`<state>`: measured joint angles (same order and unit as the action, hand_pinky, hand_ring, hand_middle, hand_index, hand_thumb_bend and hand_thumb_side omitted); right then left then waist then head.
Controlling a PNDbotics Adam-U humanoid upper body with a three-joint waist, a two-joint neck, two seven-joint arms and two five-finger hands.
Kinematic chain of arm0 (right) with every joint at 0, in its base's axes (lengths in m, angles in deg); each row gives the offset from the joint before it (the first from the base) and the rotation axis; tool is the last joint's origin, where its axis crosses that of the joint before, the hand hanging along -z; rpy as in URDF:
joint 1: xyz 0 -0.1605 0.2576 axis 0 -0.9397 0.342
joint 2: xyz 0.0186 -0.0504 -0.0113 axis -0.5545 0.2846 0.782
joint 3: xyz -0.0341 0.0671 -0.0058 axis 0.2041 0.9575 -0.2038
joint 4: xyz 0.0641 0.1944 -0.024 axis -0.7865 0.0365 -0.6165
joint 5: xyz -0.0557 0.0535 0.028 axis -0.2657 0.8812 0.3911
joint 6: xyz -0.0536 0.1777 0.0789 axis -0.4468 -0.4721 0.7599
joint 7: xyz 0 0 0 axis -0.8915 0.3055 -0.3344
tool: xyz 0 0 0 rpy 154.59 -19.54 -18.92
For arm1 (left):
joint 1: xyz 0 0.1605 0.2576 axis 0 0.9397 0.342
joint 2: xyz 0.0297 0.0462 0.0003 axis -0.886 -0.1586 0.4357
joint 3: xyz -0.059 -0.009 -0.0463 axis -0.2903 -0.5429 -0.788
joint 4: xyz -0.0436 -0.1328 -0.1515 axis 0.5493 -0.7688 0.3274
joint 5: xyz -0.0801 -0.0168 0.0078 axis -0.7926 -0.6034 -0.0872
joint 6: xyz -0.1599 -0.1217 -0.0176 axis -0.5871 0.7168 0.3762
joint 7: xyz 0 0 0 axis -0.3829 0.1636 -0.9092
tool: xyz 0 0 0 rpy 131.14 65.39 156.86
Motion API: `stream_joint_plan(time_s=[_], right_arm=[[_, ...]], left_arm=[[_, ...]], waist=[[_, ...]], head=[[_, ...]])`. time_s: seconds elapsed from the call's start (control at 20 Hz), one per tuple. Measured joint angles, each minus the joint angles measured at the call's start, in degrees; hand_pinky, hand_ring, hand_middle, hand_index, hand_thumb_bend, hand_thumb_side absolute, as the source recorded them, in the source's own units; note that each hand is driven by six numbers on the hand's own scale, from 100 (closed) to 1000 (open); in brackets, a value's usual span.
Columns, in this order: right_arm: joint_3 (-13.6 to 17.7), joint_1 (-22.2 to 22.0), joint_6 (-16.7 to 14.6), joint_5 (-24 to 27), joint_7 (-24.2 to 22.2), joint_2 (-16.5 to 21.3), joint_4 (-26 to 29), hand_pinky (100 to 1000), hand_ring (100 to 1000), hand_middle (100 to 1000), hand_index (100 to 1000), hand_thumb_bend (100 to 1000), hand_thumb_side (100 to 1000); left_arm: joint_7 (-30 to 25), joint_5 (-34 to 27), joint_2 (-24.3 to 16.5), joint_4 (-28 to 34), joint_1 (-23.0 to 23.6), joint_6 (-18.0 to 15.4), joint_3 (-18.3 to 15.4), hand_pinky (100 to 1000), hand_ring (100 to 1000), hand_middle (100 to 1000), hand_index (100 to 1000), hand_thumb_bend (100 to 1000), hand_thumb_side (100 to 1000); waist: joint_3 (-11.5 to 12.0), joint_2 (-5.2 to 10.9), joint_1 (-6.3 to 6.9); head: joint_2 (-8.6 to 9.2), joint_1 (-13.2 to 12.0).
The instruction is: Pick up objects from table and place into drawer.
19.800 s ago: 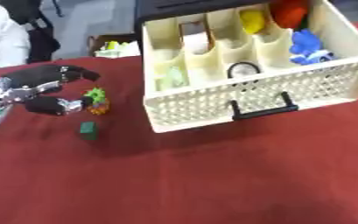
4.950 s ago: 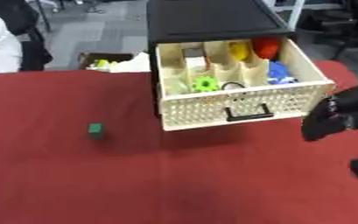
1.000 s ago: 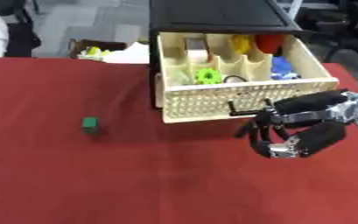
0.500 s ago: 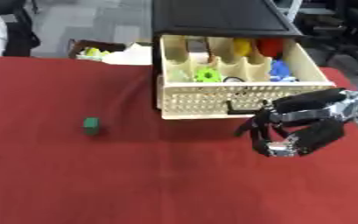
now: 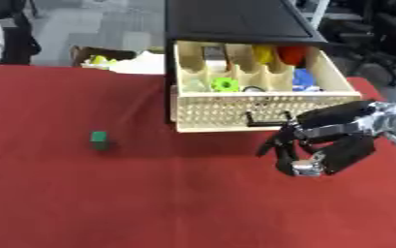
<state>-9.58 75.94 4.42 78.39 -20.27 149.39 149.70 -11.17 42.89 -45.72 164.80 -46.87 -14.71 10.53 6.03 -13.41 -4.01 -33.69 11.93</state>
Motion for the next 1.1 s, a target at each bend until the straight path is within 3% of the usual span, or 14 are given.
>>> stream_joint_plan(time_s=[0.8, 1.1], right_arm=[[-1.5, 3.5, 1.6, 3.5, -1.6, 0.0, 2.0, 337, 573, 605, 939, 100, 1000], [-1.1, 4.5, 1.6, 3.6, -1.6, -0.1, 0.5, 345, 583, 628, 943, 100, 1000]], left_arm=[[-0.5, -0.2, 0.0, 0.0, -0.2, 0.3, 0.0, 544, 635, 578, 775, 100, 1000], [-0.6, -0.2, 0.0, 0.0, -0.5, 0.2, 0.0, 544, 635, 578, 774, 100, 1000]], waist=[[0.7, -0.25, -0.48], [1.3, -0.79, -0.4]], head=[[-0.31, 0.8], [0.47, 0.8]])
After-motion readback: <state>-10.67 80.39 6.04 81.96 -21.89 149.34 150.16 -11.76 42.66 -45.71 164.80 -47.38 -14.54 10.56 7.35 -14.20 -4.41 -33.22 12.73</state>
